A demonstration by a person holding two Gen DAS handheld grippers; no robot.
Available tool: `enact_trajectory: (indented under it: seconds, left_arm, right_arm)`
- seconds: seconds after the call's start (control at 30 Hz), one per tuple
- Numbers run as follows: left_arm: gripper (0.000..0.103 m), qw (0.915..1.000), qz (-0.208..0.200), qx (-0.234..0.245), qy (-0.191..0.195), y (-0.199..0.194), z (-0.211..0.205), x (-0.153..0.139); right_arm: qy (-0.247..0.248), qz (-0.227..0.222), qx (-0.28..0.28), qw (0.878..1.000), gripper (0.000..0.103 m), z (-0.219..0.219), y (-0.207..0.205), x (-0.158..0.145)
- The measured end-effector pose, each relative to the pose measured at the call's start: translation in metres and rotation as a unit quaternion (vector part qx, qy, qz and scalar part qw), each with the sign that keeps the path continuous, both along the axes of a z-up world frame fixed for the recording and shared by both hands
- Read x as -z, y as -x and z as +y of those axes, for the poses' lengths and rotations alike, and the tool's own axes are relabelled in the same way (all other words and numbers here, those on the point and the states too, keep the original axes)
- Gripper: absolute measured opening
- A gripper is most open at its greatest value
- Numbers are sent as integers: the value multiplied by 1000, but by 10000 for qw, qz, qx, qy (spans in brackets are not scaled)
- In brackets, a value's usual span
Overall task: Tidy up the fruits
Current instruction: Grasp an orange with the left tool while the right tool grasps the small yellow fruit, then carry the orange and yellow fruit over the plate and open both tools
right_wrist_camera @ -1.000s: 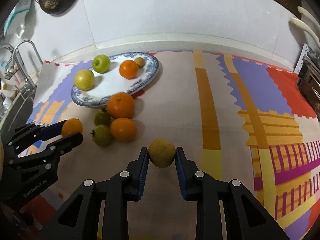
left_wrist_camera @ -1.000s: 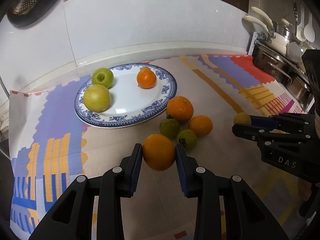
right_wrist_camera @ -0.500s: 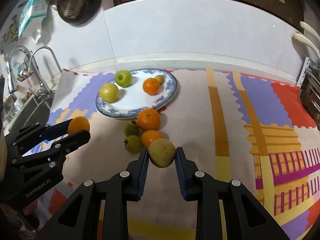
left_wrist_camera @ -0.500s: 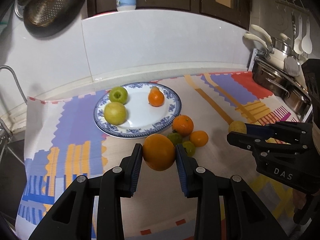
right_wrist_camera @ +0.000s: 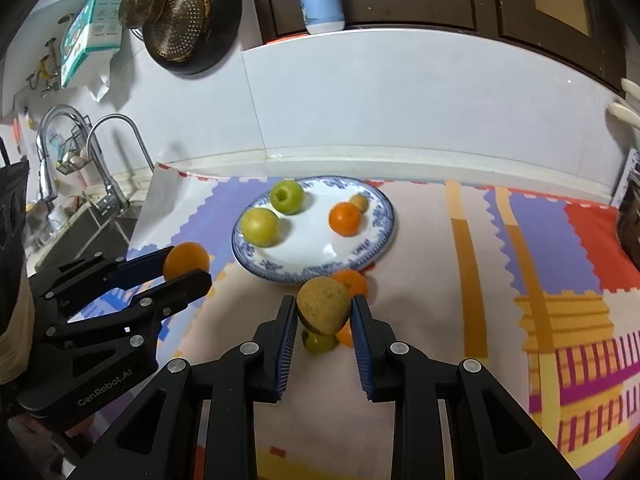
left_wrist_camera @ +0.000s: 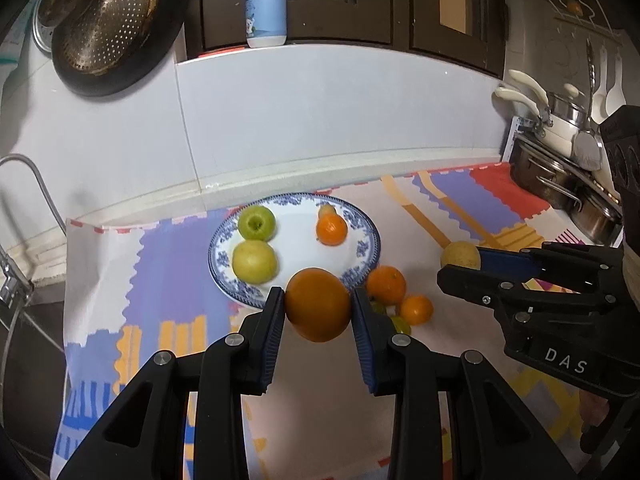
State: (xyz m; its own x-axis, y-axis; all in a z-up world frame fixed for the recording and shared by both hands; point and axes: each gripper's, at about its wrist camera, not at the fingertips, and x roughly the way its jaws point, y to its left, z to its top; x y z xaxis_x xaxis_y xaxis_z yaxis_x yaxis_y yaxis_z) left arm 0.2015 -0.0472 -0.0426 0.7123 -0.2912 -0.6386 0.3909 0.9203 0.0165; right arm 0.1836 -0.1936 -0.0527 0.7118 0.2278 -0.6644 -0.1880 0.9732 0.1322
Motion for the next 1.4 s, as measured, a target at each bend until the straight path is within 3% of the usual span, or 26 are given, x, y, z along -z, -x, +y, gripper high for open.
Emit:
enact_trajectory:
  seconds: [0.27,0.73,1.4]
  left_arm:
    - [33,9998,-177,67,-67,-34,1,-14]
    - [33,9997,23,230,-123,-112,-9,-5]
    - [33,9966,458,550,-412,-220,-20,41]
  right_arm:
    - [-50,-76,-150,9998,28,9,-37,-12]
    - [44,56,-241,9997,28,15,-122,-10]
    - [174,624,-479,9967,28,12,-221,44]
